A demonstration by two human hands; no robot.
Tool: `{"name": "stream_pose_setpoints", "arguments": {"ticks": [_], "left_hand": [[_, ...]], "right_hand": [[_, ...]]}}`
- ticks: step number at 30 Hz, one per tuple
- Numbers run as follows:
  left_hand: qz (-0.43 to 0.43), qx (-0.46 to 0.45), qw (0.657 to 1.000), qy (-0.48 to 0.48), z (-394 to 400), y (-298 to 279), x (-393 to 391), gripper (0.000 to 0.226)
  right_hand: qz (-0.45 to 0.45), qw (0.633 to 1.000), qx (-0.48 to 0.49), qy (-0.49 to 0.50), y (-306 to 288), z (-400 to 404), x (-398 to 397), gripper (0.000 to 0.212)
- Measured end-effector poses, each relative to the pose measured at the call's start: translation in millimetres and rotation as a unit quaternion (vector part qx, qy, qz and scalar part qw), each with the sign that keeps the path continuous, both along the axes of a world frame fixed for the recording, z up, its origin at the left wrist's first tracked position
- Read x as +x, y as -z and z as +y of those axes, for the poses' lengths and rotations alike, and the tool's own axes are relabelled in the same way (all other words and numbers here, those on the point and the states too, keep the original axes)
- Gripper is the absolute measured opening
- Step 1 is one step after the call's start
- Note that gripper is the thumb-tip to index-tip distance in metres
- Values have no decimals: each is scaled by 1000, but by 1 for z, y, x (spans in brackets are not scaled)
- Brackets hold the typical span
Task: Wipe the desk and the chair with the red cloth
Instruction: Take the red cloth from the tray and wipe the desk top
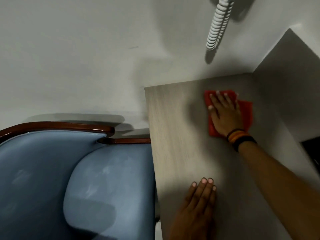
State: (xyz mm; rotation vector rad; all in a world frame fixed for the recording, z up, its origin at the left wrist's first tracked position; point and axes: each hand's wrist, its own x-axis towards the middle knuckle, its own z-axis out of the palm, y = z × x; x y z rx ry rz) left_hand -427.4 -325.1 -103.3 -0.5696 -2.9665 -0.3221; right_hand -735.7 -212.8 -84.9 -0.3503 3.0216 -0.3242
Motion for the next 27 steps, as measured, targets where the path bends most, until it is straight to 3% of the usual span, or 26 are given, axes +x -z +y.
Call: {"name": "stream_pose_setpoints", "arguments": {"ticks": [2, 5, 10, 13, 15, 19, 21, 24, 27], "left_hand": [[1, -1, 1000, -6, 1, 1, 0, 59], [-28, -6, 1000, -9, -2, -1, 1, 67], [-52, 58, 997, -20, 1, 2, 8, 70], [-67, 100, 993, -15, 1, 3, 11, 69], [-44, 135, 990, -22, 2, -2, 10, 68], [36, 229, 963, -136, 0, -31, -57, 63], [15, 187, 962, -200, -5, -40, -127, 60], [-103, 110, 952, -265, -6, -33, -204, 66], [-73, 62, 950, -296, -5, -14, -224, 69]], "right_hand": [[10, 1000, 1, 14, -3, -34, -19, 58], [22, 994, 5, -107, -3, -84, 13, 59], [-37, 968, -31, -247, -9, -46, 79, 57], [-43, 984, -131, -117, -16, 7, 77, 66], [-33, 992, -120, -8, -13, 39, 79, 73], [1, 999, -33, -24, 4, 47, 84, 74], [3, 999, -43, -18, 8, 45, 81, 75], [21, 998, -56, -6, 13, 51, 76, 80], [34, 997, -68, -9, 20, 52, 75, 80]]}}
